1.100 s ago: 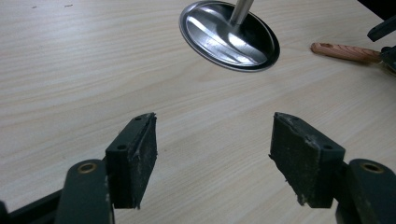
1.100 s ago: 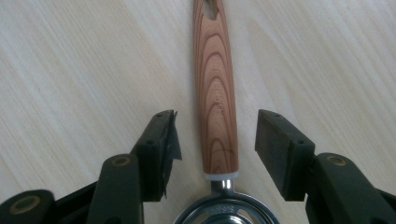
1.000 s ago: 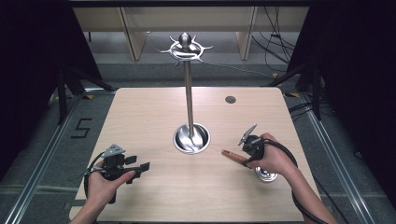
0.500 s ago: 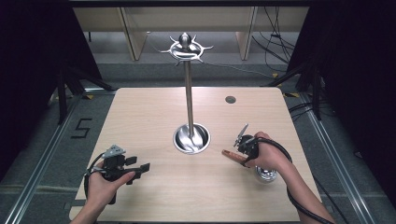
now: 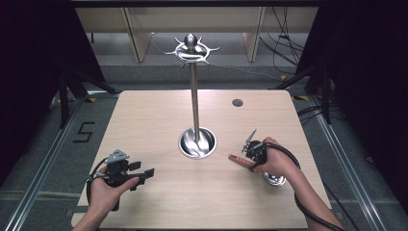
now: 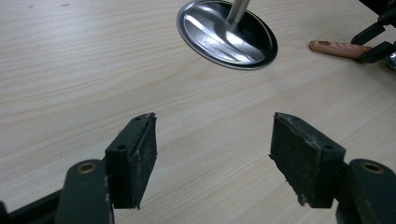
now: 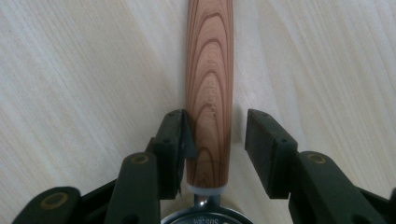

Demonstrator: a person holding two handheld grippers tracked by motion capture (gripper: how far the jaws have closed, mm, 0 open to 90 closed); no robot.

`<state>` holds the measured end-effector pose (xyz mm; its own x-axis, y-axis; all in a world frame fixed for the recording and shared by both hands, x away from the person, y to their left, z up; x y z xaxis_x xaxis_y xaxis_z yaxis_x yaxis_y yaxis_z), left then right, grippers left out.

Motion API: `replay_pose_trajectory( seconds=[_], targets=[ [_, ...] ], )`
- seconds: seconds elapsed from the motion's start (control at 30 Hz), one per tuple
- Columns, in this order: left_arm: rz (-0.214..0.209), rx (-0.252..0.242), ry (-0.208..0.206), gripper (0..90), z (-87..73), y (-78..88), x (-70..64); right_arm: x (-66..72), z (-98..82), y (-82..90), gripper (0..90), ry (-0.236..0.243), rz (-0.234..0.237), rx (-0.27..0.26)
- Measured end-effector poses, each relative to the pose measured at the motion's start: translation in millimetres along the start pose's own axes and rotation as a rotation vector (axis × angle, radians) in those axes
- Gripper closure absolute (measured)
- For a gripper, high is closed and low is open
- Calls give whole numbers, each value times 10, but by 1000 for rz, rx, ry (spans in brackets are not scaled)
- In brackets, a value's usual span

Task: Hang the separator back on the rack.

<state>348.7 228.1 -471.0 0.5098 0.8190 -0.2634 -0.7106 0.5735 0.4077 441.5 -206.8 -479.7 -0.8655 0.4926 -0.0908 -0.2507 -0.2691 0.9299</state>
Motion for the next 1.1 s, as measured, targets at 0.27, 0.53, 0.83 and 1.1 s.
replay_pose_trajectory(
  seconds=[0.27, 0.53, 0.83, 1.1],
  targets=[
    [3, -5, -5, 310, 3, 8, 0, -4, -6, -31, 677, -5, -2, -18],
    [-4, -11, -2, 310, 3, 9, 0, 9, -4, -25, 688, 4, 3, -8],
    [-1, -18, 3, 310, 3, 15, -1, 48, -39, 105, 691, -27, -17, -86],
    [-2, -20, 4, 310, 5, 20, -6, 25, -138, 243, 692, -9, -50, -216]
  ],
)
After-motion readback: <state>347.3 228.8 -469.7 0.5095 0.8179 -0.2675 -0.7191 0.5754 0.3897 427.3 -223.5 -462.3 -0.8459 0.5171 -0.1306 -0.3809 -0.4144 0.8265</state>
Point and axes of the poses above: each handheld gripper's, and its own axes: y roughly backward along the jaws, z roughly out of its top, x roughly to its left, the point moved 1 cm from there along -y, roughly forward along the jaws, and after that the axes turned 12 degrees about -x, right-handed, at the moved point
